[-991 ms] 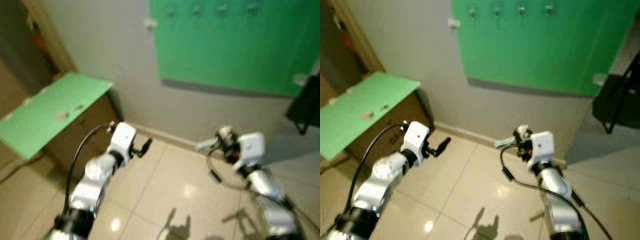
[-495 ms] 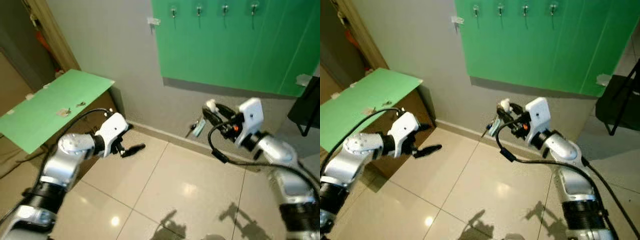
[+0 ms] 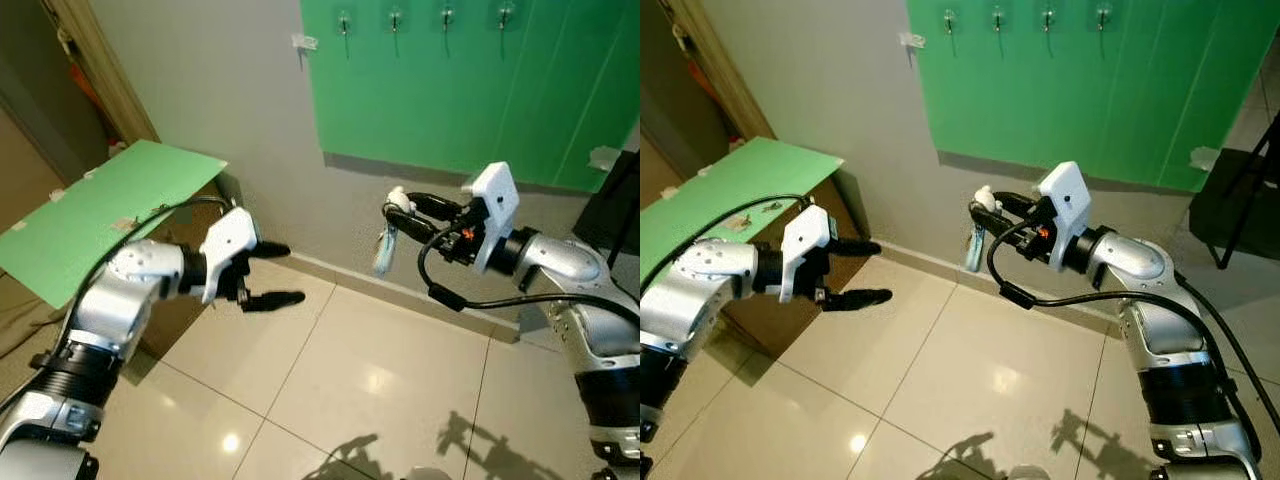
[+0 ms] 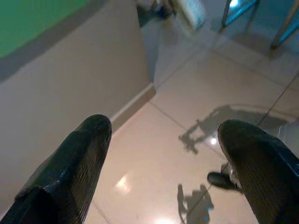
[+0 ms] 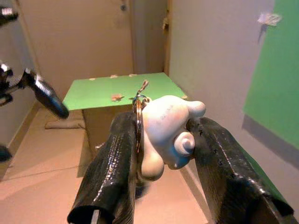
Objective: Hang keys on a hook
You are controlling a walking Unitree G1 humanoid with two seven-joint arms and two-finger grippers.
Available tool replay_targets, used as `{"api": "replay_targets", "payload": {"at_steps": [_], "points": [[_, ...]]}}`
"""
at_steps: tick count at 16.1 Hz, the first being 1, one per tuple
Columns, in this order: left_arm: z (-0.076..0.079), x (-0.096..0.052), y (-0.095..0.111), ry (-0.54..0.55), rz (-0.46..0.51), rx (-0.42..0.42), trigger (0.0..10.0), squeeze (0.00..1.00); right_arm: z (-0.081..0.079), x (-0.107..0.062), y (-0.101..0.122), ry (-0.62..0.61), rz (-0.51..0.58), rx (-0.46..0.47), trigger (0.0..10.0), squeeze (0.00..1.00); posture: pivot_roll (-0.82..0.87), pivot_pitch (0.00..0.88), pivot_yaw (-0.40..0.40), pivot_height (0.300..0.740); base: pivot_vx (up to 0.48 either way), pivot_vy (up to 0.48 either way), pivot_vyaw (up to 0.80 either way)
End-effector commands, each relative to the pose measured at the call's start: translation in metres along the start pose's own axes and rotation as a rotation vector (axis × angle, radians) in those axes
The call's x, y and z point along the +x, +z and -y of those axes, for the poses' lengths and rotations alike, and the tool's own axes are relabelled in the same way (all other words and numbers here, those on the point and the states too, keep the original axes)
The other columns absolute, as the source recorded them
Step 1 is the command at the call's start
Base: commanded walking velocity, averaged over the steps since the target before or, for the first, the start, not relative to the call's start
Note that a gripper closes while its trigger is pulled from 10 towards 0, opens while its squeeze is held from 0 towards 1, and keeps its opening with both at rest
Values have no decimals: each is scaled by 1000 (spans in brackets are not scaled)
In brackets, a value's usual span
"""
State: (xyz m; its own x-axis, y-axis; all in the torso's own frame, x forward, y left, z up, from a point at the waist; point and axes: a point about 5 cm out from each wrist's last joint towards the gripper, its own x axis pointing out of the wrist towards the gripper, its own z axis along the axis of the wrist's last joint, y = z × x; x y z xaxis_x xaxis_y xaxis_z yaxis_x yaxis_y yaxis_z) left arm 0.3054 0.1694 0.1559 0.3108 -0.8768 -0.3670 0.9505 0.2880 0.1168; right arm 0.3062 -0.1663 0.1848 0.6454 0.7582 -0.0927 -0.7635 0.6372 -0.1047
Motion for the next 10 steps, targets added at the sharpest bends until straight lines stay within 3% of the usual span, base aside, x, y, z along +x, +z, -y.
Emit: {"api": "replay_targets", "payload": {"at_steps": [1, 6, 10], "points": [[-6, -10, 12, 17, 41, 12, 10000, 0, -5, 4, 12, 54, 28, -8, 0, 0, -286, 0, 167, 740, 0, 0, 0], [-14, -12, 27, 50, 107, 30, 10000, 0, -11, 8, 28, 108, 48, -24, 0, 0, -292, 0, 171, 740, 0, 0, 0], [-15, -2, 42, 56, 199, 8, 10000, 0, -21, 18, 48, 120, 114, -10, 0, 0, -295, 0, 174, 740, 0, 0, 0]]}}
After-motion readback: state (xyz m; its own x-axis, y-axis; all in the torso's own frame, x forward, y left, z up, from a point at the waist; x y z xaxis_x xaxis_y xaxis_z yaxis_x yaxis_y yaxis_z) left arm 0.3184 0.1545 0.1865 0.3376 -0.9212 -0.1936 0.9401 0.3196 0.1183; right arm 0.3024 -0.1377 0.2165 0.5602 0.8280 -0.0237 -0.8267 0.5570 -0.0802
